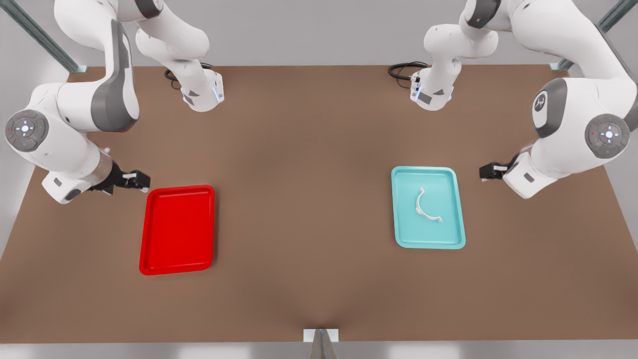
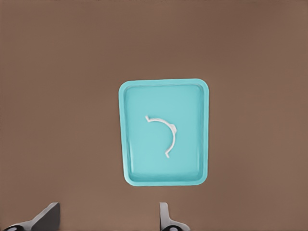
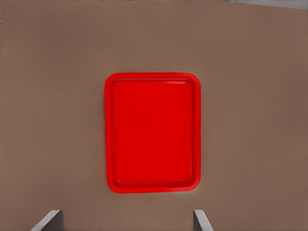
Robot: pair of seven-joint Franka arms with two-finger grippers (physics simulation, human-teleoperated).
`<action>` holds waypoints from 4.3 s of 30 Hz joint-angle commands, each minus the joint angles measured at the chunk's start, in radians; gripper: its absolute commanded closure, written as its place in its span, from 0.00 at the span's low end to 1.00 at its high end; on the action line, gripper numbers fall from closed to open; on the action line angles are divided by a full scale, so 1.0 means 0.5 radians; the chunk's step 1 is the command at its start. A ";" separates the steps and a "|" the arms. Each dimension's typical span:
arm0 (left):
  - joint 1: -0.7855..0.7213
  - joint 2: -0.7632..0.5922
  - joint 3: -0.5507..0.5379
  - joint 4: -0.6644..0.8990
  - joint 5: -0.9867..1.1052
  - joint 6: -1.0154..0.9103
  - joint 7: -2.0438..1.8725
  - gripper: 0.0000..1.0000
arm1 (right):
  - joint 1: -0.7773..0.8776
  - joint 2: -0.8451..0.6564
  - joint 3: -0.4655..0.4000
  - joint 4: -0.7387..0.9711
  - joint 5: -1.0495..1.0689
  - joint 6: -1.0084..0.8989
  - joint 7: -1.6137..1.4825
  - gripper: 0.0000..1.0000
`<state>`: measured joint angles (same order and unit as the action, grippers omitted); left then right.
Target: Take the drainage pipe clamp from the left arm, pass it to the right arm, and place it in the plate on the right side
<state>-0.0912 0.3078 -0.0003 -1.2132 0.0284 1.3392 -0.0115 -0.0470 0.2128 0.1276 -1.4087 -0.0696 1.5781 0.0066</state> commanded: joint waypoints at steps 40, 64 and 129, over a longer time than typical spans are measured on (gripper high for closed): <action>-0.069 0.394 -0.006 -1.712 -0.195 2.522 -3.747 0.13 | 0.005 -0.002 0.002 0.001 0.001 0.090 -0.004 0.00; -0.066 0.458 -0.003 -1.709 -0.195 2.583 -3.695 0.79 | -0.013 0.001 0.002 0.001 0.001 0.090 -0.007 0.00; -1.211 1.013 -0.110 0.000 -0.879 2.445 -6.122 0.79 | 0.585 0.436 0.144 -0.370 0.670 1.157 0.487 0.00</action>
<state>-0.6964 0.8160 -0.0553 -1.2139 -0.4152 2.5621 -2.8973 0.2461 0.4271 0.1991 -1.5947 0.2896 2.1282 0.2053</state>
